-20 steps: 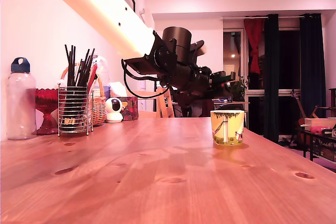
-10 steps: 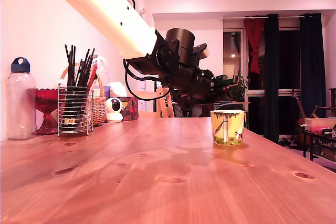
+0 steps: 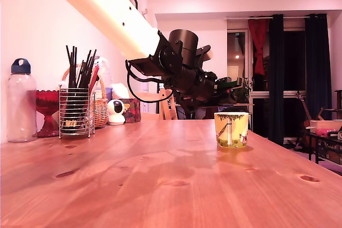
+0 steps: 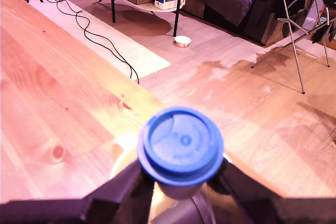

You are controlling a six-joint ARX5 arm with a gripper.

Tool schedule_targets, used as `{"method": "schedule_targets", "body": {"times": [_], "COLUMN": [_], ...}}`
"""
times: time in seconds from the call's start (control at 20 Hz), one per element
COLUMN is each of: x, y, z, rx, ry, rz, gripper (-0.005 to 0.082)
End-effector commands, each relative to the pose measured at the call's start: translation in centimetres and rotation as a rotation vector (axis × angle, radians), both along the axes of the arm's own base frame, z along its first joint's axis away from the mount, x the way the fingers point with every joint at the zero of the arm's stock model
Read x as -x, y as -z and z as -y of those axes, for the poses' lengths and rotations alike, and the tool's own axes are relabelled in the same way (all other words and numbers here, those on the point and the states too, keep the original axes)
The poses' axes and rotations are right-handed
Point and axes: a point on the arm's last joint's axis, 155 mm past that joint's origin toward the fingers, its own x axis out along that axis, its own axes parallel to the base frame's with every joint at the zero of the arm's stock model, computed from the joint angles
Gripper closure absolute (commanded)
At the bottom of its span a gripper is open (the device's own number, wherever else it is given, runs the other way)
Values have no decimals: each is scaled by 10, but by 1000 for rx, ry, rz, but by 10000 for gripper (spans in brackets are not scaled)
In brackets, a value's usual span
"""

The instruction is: Pick the coffee capsule and then drop it inside the coffee cup in front of you

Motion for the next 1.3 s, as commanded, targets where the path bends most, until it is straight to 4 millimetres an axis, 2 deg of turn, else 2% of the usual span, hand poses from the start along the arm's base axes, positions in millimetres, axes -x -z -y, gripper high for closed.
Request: {"method": "schedule_targets", "body": {"times": [0.0, 0.15, 0.2, 0.3, 0.35, 0.4, 0.75, 0.85, 0.95, 1.15, 1.25], "x": [0, 0, 0, 2, 3, 3, 5, 5, 5, 10, 13], "y": [29, 30, 30, 31, 32, 33, 38, 38, 33, 15, 5], "z": [3, 3, 2, 3, 4, 3, 3, 3, 3, 3, 3], "rx": [-21, -22, -23, -22, -24, -28, -43, -42, -38, -38, -43], "ry": [0, 1, 1, 8, 15, 15, 23, 23, 24, 43, 53], "rz": [-31, -32, -33, -38, -43, -49, -63, -62, -58, -46, -50], "gripper": [589, 552, 477, 258, 178, 155, 156, 187, 279, 666, 764]}}
